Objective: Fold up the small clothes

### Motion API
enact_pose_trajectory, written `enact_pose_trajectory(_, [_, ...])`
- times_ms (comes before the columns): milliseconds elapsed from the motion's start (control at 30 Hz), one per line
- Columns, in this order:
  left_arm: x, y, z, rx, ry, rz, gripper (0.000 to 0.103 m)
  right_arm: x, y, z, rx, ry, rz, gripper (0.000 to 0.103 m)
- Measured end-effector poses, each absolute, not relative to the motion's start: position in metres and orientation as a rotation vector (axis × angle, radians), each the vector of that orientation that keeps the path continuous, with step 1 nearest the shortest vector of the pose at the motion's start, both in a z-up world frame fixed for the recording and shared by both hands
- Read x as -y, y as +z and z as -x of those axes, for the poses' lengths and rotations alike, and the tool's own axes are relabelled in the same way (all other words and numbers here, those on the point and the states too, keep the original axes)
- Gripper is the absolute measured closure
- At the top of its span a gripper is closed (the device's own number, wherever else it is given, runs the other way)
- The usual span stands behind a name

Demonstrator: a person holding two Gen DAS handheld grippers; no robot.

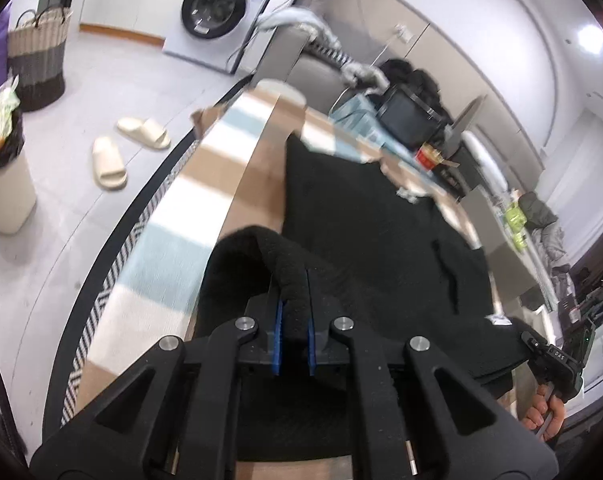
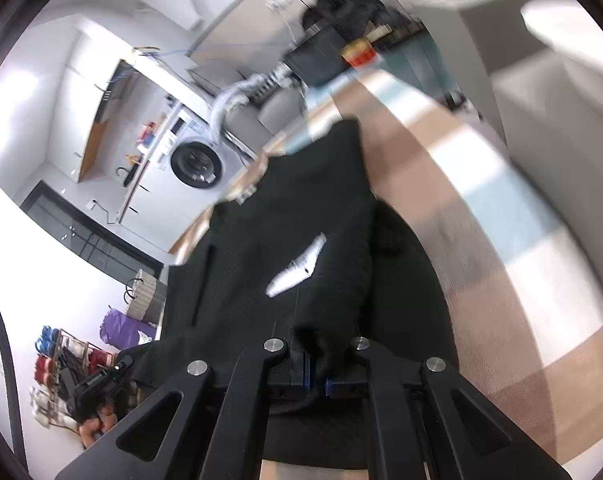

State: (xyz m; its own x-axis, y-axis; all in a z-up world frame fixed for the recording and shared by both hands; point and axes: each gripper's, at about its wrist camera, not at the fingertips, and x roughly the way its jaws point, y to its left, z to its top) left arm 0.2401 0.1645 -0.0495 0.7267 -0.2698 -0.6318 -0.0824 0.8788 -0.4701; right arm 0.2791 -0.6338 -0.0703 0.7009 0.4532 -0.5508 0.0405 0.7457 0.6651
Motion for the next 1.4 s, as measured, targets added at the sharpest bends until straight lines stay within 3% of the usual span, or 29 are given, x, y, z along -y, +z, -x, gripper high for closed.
enact_pose_trajectory(400, [-0.159,0.012,-0.335,-0.597,-0.163,0.453,0.097,0.639,-0.006,-0.369,-0.583,0.189,-0.689,0.098])
enact_pose_trajectory(667, [-0.15,-0.011,-0.438,-0.658,-0.098,0.466,0.096,0.646,-0.02,-0.462,-0.629,0.083,-0.733,0.097])
enact_pose_trajectory(700, [-0.152,-0.022,-0.451,-0.703,-0.072,0.482,0.092,0.646,-0.027,-0.47,-0.658,0.065,-0.731,0.095])
enact_pose_trajectory(767, [-0.156,-0.044,-0.469,-0.801,-0.041,0.5,0.088,0.65,-0.046,-0.484,-0.755,0.029,-0.76,0.066])
enact_pose_trajectory(833, [-0.16,-0.056,-0.469,-0.845,-0.042,0.496,0.08,0.655,-0.057,-0.478,-0.787,0.032,-0.789,0.054])
enact_pose_trajectory(967, [-0.166,-0.062,-0.44,-0.882,-0.025,0.431,0.044,0.656,-0.069,-0.444,-0.884,0.017,-0.659,0.047])
enact_pose_trajectory(1000, [-0.166,-0.064,-0.431,-0.888,-0.028,0.416,0.041,0.654,-0.072,-0.436,-0.92,0.027,-0.62,0.047])
enact_pose_trajectory(1233, [-0.128,-0.088,-0.367,-0.932,-0.114,0.178,0.042,0.626,-0.102,-0.386,-1.044,0.058,-0.306,0.046])
enact_pose_trajectory(1400, [-0.105,-0.102,-0.356,-0.966,-0.14,0.14,0.076,0.609,-0.106,-0.377,-1.032,0.109,-0.206,0.047])
